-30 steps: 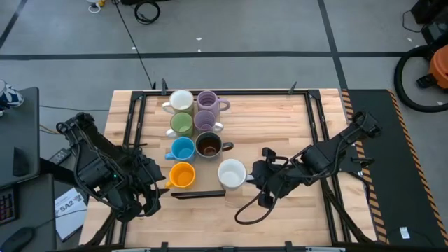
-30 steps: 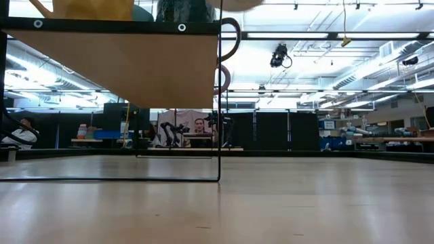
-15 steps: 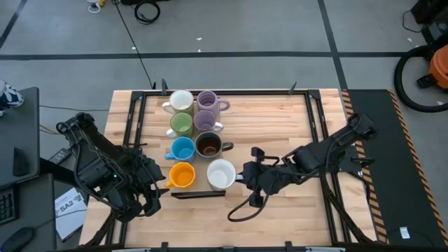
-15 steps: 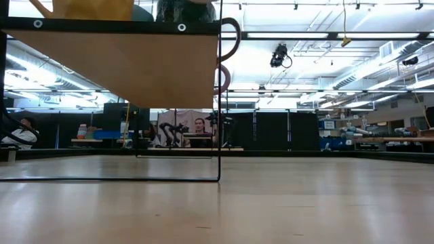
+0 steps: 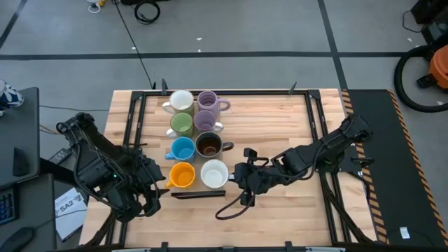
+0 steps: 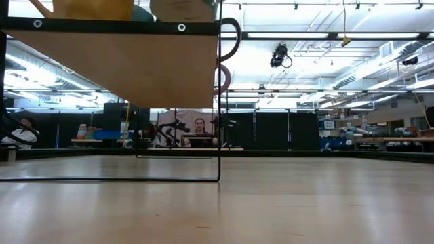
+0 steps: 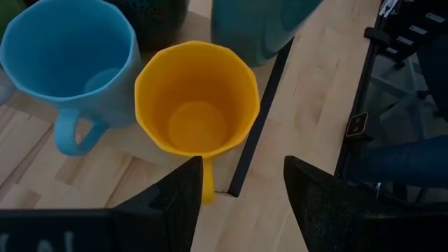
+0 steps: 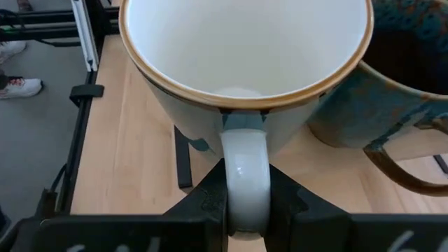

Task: Place coffee mugs
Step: Put the light blue mug on the shelf

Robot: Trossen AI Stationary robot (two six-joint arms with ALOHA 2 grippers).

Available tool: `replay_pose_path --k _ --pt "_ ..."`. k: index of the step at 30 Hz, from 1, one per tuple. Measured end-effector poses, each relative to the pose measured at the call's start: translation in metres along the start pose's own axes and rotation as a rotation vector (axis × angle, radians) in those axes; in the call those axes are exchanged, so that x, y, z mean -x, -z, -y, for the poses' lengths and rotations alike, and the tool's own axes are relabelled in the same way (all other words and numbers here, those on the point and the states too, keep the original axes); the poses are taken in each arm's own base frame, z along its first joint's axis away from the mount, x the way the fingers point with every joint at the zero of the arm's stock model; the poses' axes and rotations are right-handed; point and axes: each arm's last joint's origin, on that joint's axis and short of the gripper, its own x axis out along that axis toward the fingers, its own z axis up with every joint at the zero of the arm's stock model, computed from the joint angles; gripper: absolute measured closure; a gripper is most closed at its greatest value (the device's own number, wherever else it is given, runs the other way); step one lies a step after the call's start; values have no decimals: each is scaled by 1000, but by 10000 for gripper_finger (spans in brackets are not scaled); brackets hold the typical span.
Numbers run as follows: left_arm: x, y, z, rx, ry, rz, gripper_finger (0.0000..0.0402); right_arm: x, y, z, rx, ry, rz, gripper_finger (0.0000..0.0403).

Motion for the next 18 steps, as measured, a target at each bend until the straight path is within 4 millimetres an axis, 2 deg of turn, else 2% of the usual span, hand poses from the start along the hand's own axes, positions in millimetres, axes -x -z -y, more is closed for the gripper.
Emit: replay_pose_path --k 18 --pt "0 0 1 5 7 3 195 -31 7 -4 27 -17 -57 343"
